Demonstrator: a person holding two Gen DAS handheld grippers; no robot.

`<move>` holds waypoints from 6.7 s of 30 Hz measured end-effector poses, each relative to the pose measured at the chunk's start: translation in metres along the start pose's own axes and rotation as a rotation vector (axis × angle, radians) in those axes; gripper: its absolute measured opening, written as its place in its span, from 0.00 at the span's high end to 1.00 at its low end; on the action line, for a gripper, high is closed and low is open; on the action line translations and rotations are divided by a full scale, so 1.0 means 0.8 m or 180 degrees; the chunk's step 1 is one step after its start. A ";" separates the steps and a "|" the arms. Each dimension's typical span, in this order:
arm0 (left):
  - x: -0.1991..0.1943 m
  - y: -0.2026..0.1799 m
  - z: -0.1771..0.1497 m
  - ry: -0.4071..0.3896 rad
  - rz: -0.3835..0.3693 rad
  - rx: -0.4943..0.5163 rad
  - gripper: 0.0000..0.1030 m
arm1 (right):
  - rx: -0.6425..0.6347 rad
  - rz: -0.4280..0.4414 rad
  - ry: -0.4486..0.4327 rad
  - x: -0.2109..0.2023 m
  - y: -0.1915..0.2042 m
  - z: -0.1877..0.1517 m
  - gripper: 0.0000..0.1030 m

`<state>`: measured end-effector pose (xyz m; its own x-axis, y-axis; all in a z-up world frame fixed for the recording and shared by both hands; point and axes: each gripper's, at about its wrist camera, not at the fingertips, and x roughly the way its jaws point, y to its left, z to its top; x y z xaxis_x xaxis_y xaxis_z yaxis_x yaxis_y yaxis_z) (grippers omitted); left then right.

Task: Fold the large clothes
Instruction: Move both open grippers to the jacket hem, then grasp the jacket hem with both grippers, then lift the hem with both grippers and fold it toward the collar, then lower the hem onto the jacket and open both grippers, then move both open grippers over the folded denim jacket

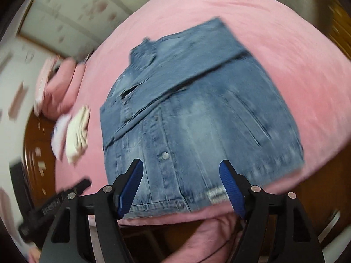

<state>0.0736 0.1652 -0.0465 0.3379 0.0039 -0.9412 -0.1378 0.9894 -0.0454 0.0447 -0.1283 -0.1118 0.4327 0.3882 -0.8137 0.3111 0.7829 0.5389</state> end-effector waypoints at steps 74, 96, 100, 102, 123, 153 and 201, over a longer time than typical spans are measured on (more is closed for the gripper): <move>0.206 0.178 -0.018 0.1251 -0.0521 -0.1737 0.88 | 0.1408 -0.0087 0.0113 0.052 -0.242 0.035 0.77; -0.009 0.184 0.215 0.0375 -0.1262 -0.2031 0.91 | 0.0822 0.1009 -0.0492 -0.064 -0.041 0.221 0.82; -0.020 0.206 0.288 0.0367 -0.1208 -0.2157 0.91 | 0.0818 0.0982 -0.0631 -0.074 -0.009 0.275 0.82; -0.020 0.210 0.317 0.0369 -0.1150 -0.2143 0.91 | 0.0817 0.0917 -0.0651 -0.071 0.005 0.299 0.82; 0.211 0.196 0.536 0.1097 -0.0938 -0.2026 0.91 | 0.1042 0.0019 -0.0358 0.128 0.069 0.491 0.82; 0.055 0.048 0.423 -0.0466 -0.0078 -0.1207 0.27 | 0.0207 0.0265 -0.0112 0.106 0.043 0.449 0.78; 0.171 0.107 0.218 0.0394 0.0216 -0.0722 0.33 | -0.0502 -0.0613 0.0262 0.144 -0.110 0.352 0.86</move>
<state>0.2706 0.2760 -0.1204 0.2064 0.0377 -0.9777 -0.3663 0.9296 -0.0415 0.3058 -0.2896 -0.1916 0.3059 0.2580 -0.9164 0.2423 0.9098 0.3370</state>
